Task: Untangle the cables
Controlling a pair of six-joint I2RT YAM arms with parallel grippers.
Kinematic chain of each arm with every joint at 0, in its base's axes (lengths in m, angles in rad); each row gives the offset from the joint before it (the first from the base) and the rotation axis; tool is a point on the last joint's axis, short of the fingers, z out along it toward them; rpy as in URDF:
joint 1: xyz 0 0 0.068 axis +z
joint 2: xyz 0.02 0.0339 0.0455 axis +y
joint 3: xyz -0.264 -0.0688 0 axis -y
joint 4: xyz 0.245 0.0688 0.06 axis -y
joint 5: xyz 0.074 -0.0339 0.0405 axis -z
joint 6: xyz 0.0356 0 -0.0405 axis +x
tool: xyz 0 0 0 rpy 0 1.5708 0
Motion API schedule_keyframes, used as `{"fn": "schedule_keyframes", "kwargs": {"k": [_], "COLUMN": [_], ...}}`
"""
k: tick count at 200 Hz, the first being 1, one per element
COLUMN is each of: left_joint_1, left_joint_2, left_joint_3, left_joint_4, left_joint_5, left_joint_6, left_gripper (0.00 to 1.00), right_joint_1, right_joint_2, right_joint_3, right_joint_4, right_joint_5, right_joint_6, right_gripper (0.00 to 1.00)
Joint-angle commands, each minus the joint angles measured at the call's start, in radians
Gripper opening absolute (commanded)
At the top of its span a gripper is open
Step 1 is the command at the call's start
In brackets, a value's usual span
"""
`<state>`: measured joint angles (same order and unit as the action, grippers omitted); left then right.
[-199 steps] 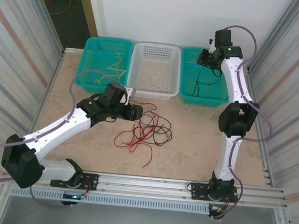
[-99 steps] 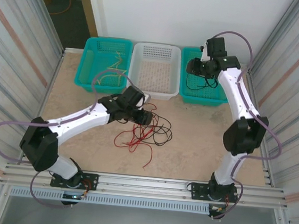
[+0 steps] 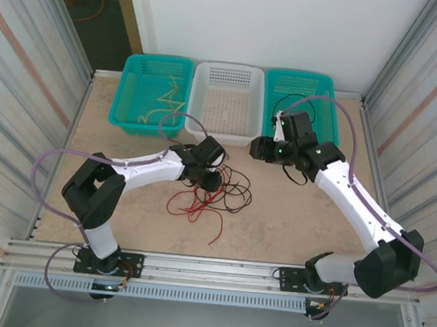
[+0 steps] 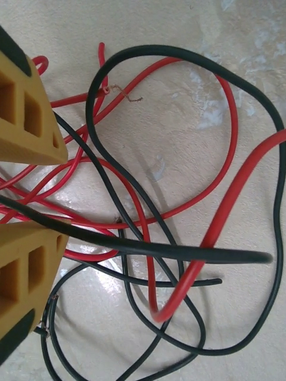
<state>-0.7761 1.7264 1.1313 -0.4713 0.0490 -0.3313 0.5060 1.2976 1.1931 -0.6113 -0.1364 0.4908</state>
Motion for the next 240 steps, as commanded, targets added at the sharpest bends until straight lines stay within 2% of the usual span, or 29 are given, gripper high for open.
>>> {"fn": "schedule_keyframes", "kwargs": {"k": [1, 11, 28, 57, 97, 125, 155, 198, 224, 240], "left_joint_1": [0.001, 0.000, -0.018, -0.056, -0.058, -0.058, -0.058, -0.058, -0.058, -0.056], "left_joint_2": [0.001, -0.004, -0.047, -0.179, -0.382, -0.456, -0.522, -0.567, -0.588, -0.588], "left_joint_3": [0.039, 0.046, 0.052, 0.076, 0.143, 0.246, 0.348, 0.467, 0.478, 0.477], "left_joint_4": [0.020, 0.014, -0.010, -0.107, -0.199, -0.256, -0.276, -0.252, -0.222, -0.228], "left_joint_5": [-0.020, -0.012, -0.021, -0.029, 0.018, 0.065, 0.058, 0.054, 0.036, 0.024], "left_joint_6": [0.015, 0.013, 0.014, 0.026, 0.046, 0.063, 0.069, 0.074, 0.096, 0.116], "left_gripper": [0.18, 0.08, 0.00, 0.00, 0.00, 0.00, 0.00, 0.00, 0.00, 0.00], "right_joint_1": [-0.001, -0.003, -0.003, 0.015, 0.077, 0.138, 0.168, 0.197, 0.194, 0.193], "right_joint_2": [-0.065, -0.069, -0.069, -0.057, 0.028, 0.067, 0.078, 0.023, -0.069, -0.148], "right_joint_3": [-0.023, -0.025, -0.017, -0.037, -0.076, -0.076, -0.104, -0.087, -0.025, 0.005], "right_joint_4": [0.075, 0.078, 0.082, 0.135, 0.226, 0.257, 0.301, 0.230, 0.108, 0.074], "right_joint_5": [-0.008, -0.004, -0.016, -0.064, -0.120, -0.114, -0.132, -0.063, 0.026, 0.063], "right_joint_6": [0.056, 0.061, 0.072, 0.095, 0.153, 0.184, 0.228, 0.217, 0.136, 0.067], "right_gripper": [0.51, 0.51, 0.51, 0.52, 0.55, 0.55, 0.55, 0.56, 0.57, 0.62]}}
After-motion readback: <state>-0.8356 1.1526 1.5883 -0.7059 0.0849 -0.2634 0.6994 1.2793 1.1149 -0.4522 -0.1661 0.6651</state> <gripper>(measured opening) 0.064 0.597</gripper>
